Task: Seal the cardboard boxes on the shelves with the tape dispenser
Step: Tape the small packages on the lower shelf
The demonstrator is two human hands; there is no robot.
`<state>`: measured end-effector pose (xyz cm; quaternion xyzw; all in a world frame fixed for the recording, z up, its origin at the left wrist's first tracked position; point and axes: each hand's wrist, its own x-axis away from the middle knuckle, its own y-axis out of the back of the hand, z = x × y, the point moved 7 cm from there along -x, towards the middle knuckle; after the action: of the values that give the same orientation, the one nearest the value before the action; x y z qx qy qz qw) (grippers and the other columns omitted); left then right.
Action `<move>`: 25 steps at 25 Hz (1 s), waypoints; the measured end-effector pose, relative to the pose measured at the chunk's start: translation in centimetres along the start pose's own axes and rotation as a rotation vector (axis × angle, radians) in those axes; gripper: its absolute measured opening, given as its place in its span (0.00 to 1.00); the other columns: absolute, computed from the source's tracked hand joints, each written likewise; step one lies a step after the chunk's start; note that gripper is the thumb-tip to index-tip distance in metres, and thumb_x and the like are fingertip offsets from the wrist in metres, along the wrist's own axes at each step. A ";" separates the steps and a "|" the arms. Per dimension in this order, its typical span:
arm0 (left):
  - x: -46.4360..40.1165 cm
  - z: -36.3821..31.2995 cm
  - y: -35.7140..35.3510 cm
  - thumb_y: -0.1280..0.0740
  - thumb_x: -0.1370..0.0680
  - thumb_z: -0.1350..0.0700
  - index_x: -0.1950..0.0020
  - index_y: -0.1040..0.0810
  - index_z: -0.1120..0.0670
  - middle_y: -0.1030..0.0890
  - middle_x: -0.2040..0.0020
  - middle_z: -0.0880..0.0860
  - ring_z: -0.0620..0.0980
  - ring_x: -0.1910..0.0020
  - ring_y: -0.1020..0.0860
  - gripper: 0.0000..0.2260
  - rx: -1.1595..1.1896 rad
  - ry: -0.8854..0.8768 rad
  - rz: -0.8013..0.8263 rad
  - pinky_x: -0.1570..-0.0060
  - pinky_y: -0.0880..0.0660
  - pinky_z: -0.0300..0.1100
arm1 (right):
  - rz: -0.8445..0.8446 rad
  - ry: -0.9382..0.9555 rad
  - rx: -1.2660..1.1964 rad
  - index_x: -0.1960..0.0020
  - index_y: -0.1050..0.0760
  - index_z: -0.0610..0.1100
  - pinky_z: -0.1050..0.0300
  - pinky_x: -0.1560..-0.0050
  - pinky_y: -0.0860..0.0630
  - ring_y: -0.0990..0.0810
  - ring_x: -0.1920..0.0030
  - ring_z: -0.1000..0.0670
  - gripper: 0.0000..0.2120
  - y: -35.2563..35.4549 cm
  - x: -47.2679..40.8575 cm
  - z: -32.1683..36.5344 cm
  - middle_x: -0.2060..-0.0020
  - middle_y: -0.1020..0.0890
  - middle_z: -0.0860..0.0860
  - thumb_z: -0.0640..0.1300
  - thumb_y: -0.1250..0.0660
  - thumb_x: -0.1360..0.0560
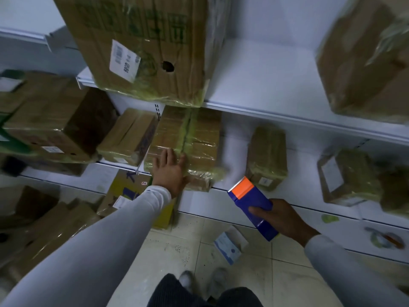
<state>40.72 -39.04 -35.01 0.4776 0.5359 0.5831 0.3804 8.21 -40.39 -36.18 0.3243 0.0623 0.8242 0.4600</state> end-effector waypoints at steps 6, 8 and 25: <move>-0.2 3.5 1.7 0.36 0.22 0.49 0.24 0.39 0.48 0.47 0.22 0.58 0.57 0.24 0.48 0.27 0.005 -0.308 0.001 0.26 0.48 0.49 | 0.042 -0.002 -0.007 0.55 0.18 0.42 0.57 0.61 0.26 0.15 0.62 0.47 0.17 0.6 -0.8 -0.5 0.63 0.14 0.48 0.56 0.25 0.30; -1.0 5.5 2.1 0.37 0.21 0.50 0.24 0.43 0.47 0.50 0.22 0.54 0.54 0.23 0.50 0.27 -0.058 -0.362 0.033 0.26 0.49 0.49 | 0.034 0.007 0.005 0.55 0.18 0.44 0.56 0.60 0.24 0.15 0.62 0.50 0.16 0.5 -0.5 -0.6 0.62 0.13 0.50 0.57 0.25 0.30; -3.9 6.0 1.0 0.38 0.33 0.29 0.24 0.47 0.51 0.57 0.22 0.53 0.59 0.24 0.57 0.45 -0.017 -0.422 0.108 0.33 0.47 0.70 | -0.218 -0.096 -0.116 0.56 0.19 0.42 0.62 0.65 0.26 0.16 0.66 0.52 0.15 -7.9 5.3 3.9 0.63 0.14 0.48 0.54 0.25 0.29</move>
<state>47.60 -41.28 -34.76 0.6140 0.4130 0.4944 0.4561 14.22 -32.41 -33.79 0.3276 0.0272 0.7551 0.5673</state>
